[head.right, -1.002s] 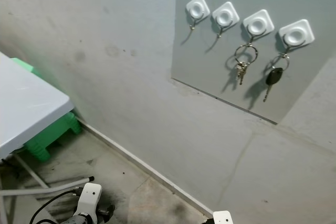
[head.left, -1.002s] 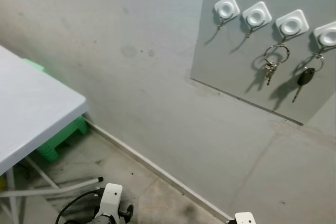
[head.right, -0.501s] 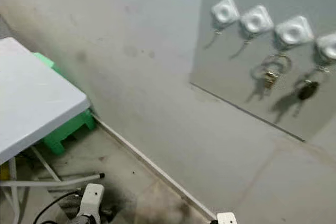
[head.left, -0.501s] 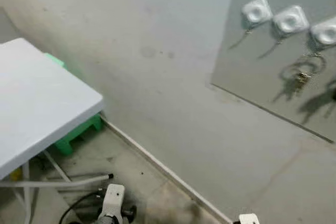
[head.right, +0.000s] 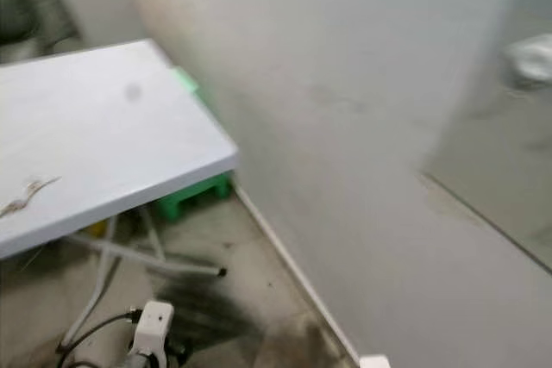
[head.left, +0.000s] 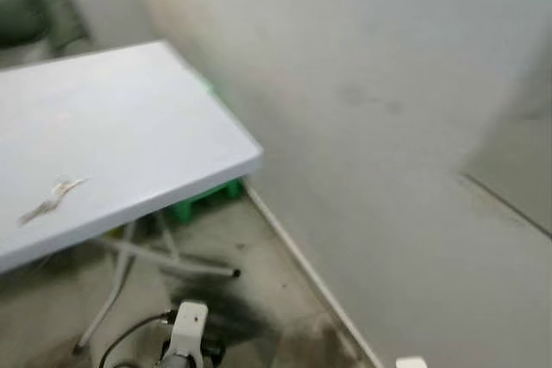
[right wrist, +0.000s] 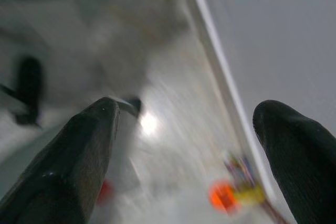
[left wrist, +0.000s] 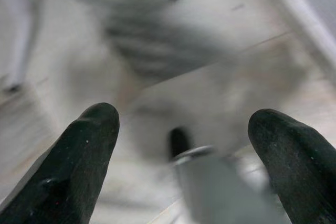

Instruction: Hang keys on a hook

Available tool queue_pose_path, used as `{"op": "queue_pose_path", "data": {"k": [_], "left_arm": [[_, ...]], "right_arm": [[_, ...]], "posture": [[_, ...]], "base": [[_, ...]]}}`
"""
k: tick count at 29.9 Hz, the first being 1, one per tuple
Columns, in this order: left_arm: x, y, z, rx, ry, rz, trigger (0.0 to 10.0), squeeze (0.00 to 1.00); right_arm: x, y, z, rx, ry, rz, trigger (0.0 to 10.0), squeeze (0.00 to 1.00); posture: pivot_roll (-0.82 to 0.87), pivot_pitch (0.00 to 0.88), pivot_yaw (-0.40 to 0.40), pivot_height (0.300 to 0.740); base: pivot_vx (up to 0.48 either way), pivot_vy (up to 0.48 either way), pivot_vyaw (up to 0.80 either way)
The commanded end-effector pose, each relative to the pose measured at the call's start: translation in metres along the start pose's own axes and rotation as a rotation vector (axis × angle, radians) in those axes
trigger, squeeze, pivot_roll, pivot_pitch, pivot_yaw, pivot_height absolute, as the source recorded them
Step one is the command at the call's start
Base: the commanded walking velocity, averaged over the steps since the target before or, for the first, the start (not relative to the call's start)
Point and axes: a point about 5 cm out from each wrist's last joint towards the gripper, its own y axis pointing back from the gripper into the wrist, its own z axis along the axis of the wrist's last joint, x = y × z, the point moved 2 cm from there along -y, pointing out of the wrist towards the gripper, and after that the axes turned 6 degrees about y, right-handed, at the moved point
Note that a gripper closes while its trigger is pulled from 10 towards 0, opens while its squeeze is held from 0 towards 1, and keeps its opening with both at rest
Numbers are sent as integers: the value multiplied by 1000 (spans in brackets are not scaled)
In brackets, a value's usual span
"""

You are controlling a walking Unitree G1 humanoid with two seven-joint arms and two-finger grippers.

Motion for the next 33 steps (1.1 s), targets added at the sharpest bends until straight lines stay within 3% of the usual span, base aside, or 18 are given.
{"op": "queue_pose_path", "data": {"k": [1,26,29,33], "left_arm": [[-13,-3,6,-20,-4,-28,10000,0],[-18,-3,10,-40,6,-50,10000,0],[-19,-4,11,-43,18,-50,10000,0],[-19,-4,12,-48,33,-52,10000,0]], "right_arm": [[-7,3,-11,33,5,-15,10000,0],[-11,3,-11,20,7,-18,10000,0],[-14,3,-8,9,-71,-29,10000,0],[-14,3,-7,6,-45,-26,10000,0]], "posture": [[-47,0,0,740],[-49,0,-9,740],[-49,0,-9,740],[-50,0,-11,740]], "base": [[0,0,800],[0,0,800],[0,0,198],[0,0,0]]}}
